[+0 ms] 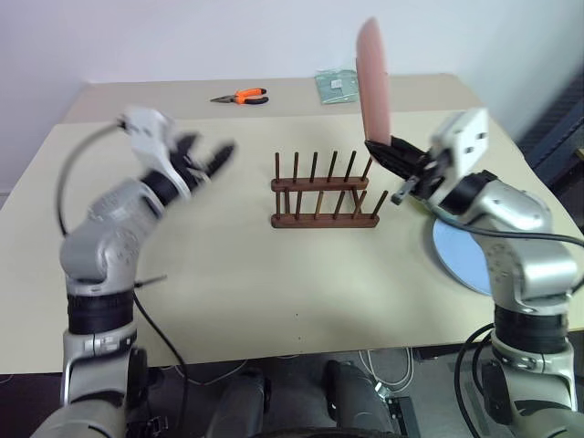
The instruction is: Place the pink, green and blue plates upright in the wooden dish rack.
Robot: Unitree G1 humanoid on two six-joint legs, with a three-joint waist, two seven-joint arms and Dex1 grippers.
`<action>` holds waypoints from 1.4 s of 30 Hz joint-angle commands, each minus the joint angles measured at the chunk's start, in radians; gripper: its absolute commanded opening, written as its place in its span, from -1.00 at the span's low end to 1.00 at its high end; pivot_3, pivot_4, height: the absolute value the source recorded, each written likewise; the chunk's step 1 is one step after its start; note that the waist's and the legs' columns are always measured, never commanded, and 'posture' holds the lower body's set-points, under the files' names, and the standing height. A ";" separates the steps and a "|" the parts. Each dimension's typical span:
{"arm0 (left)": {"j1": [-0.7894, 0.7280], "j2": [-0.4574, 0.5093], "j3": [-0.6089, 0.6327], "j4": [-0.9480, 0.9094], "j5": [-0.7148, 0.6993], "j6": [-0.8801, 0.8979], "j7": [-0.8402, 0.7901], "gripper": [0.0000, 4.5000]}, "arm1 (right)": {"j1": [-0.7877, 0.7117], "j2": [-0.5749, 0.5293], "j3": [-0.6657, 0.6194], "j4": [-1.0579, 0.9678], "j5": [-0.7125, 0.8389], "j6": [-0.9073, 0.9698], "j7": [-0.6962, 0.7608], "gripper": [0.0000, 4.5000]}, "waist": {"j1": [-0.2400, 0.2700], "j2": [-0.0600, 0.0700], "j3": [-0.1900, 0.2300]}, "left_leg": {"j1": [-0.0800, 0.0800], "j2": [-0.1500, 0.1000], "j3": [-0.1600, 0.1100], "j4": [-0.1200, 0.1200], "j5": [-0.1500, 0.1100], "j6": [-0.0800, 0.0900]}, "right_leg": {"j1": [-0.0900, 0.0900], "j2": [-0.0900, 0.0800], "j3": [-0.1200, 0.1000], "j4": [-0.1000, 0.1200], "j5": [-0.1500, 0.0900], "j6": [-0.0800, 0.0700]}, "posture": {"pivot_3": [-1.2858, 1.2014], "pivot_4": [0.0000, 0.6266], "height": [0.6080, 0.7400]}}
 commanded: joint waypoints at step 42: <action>0.095 0.038 -0.254 -0.158 0.034 -0.034 -0.254 0.86 | 0.273 -0.587 0.188 0.564 -0.603 -0.603 0.023 0.98 | -0.006 0.007 0.004 | 0.003 0.001 0.009 0.001 -0.001 0.002 | 0.002 -0.001 0.000 0.000 -0.006 0.001 | 0.03 -0.52 1.00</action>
